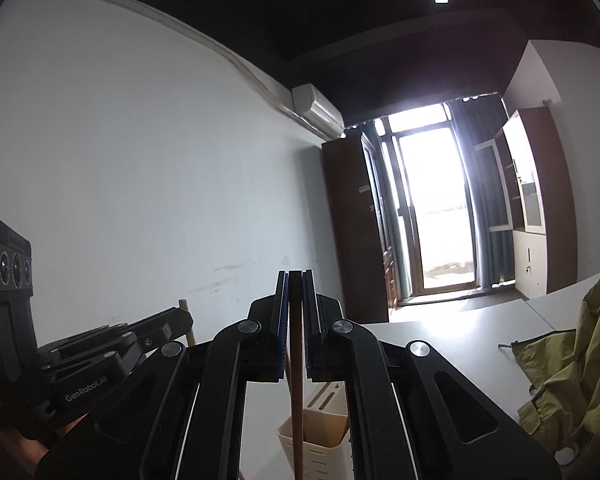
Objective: Organize utensils
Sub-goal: 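Lower both chopsticks into the holder slots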
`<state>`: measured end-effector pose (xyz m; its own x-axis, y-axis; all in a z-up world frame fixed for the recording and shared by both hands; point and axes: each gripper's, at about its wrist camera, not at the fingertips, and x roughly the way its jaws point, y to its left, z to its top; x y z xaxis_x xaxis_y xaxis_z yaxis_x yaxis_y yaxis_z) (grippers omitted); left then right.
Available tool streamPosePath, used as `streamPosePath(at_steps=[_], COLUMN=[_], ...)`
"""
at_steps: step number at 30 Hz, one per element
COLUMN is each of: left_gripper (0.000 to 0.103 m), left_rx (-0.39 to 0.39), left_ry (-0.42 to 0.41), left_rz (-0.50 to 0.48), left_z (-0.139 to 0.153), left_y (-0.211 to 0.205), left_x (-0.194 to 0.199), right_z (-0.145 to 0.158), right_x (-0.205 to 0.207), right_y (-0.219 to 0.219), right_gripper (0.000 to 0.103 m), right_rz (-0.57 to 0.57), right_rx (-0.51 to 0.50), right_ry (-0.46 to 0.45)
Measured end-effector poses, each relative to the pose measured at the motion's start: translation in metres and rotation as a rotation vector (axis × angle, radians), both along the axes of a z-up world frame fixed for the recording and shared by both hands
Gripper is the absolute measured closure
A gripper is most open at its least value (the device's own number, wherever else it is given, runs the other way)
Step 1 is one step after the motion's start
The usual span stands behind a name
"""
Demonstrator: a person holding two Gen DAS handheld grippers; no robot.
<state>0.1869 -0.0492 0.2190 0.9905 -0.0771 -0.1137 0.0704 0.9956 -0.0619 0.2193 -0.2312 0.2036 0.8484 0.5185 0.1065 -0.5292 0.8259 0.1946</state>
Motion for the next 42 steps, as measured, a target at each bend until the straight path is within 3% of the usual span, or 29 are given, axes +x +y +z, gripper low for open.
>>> streamPosePath(at_steps=[13, 23, 30, 42], left_gripper=[0.097, 0.097, 0.097, 0.097], left_rx=[-0.081, -0.143, -0.141, -0.093], left_ry=[-0.224, -0.343, -0.316, -0.107], left_rz=[0.038, 0.084, 0.102, 0.099], left_z=[0.015, 0.009, 0.002, -0.018], left_y=[0.01, 0.012, 0.01, 0.005], left_x=[-0.017, -0.011, 0.009, 0.055], right_z=[0.006, 0.006, -0.002, -0.024], right_x=[-0.004, 0.005, 0.025, 0.045], right_y=[-0.019, -0.021, -0.011, 0.005], right_gripper=[0.096, 0.096, 0.096, 0.096], right_rz=[0.011, -0.004, 0.006, -0.021], right_rx=[0.167, 0.222, 0.203, 0.123], right_ry=[-0.183, -0.278, -0.262, -0.139])
